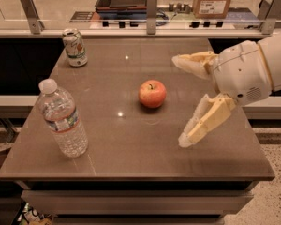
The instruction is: Pick water bottle
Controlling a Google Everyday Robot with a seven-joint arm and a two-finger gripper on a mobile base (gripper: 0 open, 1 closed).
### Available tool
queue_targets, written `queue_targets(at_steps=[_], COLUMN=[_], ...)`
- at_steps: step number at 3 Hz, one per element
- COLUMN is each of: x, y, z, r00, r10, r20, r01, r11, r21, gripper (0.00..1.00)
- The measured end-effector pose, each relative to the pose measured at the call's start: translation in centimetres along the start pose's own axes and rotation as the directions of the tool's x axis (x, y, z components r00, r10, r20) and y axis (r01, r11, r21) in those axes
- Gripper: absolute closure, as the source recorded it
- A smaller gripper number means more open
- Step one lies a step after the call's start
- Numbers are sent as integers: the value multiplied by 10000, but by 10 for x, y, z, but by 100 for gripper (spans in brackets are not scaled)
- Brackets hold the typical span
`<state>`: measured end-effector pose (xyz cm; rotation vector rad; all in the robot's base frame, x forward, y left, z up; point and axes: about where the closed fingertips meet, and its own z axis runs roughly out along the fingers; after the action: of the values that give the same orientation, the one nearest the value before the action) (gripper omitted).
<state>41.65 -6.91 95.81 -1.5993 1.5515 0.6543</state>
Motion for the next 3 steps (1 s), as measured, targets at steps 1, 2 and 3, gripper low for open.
queue_targets(at_steps=[1,2,3], x=[-12,-18,-23], y=[6,5,-4], z=[27,52,75], r00=[9937,9839,9793], r10=[254,605,893], r20=[1087,1682,1819], r01=[-211,-576,-968], r11=[9990,9981,9948], r21=[-404,-226,326], gripper=[0,0,0])
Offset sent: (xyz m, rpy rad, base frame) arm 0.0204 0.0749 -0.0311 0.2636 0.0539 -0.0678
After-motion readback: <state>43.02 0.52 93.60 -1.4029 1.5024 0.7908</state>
